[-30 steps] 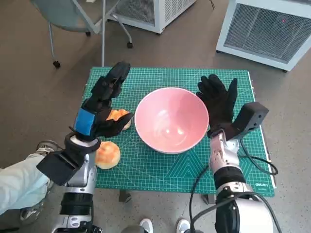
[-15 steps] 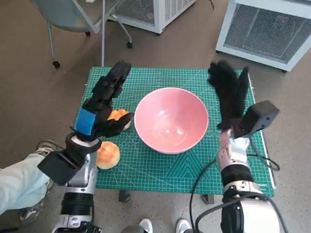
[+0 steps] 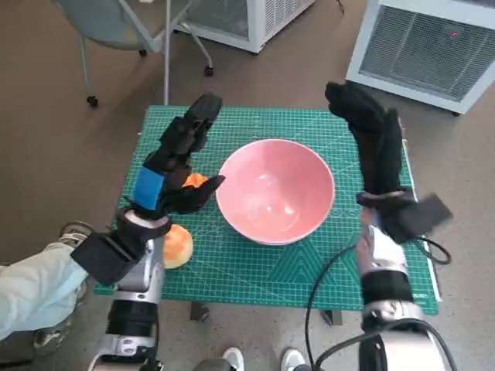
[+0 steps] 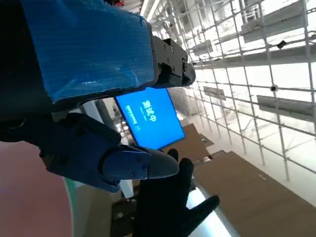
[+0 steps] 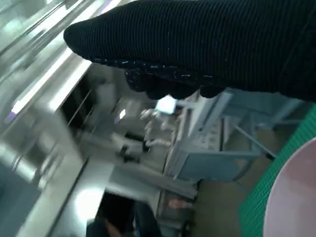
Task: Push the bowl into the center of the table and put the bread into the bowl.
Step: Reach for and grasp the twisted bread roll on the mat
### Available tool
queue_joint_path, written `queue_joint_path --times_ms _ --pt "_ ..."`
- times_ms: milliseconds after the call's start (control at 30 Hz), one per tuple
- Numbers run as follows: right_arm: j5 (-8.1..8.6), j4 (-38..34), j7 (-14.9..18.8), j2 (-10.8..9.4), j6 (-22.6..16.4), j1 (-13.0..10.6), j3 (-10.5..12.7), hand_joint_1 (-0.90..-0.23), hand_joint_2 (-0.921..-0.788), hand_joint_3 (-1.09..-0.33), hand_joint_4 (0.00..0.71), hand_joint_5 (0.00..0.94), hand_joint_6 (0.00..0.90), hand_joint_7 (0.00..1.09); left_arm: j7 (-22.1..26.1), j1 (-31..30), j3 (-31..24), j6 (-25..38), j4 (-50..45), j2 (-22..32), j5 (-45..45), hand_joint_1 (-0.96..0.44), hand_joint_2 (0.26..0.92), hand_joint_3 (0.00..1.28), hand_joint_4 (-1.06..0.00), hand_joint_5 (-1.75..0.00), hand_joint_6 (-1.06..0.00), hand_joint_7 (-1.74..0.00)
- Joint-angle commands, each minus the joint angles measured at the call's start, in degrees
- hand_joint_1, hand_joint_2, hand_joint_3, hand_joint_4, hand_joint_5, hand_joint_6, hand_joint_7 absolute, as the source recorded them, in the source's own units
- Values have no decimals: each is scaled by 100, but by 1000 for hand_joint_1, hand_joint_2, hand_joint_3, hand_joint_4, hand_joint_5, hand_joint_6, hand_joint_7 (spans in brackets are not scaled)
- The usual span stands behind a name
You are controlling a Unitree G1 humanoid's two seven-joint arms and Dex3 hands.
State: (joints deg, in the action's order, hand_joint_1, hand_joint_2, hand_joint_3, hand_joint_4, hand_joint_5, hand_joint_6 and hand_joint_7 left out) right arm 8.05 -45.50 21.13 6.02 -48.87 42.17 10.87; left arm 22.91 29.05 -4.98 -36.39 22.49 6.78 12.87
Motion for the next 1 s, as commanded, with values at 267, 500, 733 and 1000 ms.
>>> queue_joint_path --times_ms 267,500,733,1000 --pt "-87 1693 -169 63 589 -971 -354 -732 -921 -758 211 1 14 563 486 340 30 -142 355 -194 367 -551 921 335 -230 -2 -280 -111" --pt "-176 2037 -295 131 716 -1136 -427 -747 -921 -758 211 1 0 581 711 436 17 -119 460 -264 467 -528 921 330 -221 0 -279 -111" --pt "-219 2146 -357 177 763 -1173 -475 -754 -921 -759 210 0 -1 578 791 458 -9 -73 454 -242 434 -524 921 330 -219 0 -278 -113" --pt "-200 2110 -389 180 791 -1146 -532 -753 -921 -759 208 0 -1 578 769 614 -148 -64 542 379 53 -538 921 319 -213 0 -270 -113"
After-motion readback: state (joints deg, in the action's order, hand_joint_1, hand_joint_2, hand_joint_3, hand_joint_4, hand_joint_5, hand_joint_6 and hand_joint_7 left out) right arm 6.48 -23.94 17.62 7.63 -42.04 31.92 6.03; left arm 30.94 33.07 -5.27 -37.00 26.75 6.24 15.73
